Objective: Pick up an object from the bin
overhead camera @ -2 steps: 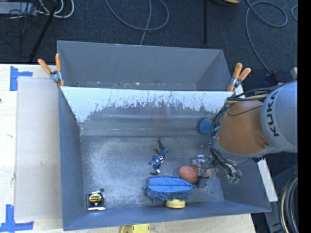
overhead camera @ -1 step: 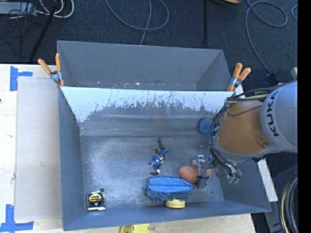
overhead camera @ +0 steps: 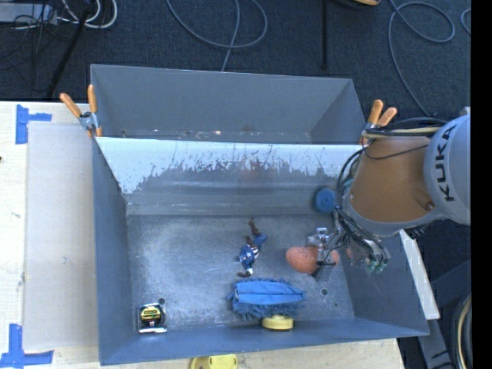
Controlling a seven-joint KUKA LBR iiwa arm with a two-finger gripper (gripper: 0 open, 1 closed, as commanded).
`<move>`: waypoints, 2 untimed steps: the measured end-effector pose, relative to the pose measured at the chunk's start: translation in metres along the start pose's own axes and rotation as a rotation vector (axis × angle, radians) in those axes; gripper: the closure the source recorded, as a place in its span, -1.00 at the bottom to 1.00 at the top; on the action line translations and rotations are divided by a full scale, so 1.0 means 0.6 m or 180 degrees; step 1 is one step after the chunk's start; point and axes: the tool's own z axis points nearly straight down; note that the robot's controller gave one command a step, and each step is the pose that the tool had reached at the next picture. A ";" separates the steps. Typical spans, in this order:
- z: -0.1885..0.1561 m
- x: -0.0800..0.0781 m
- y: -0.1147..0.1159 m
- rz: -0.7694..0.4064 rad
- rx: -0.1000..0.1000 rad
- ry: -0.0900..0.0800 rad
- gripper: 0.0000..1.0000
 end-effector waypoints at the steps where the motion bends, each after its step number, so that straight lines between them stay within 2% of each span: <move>1: -0.091 0.041 -0.030 -0.0089 0.0000 -0.0014 1.00; 2: -0.197 0.028 0.015 0.0088 0.0003 -0.0010 1.00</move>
Offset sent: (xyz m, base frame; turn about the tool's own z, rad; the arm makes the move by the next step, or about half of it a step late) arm -0.0095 0.0282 0.1488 0.0514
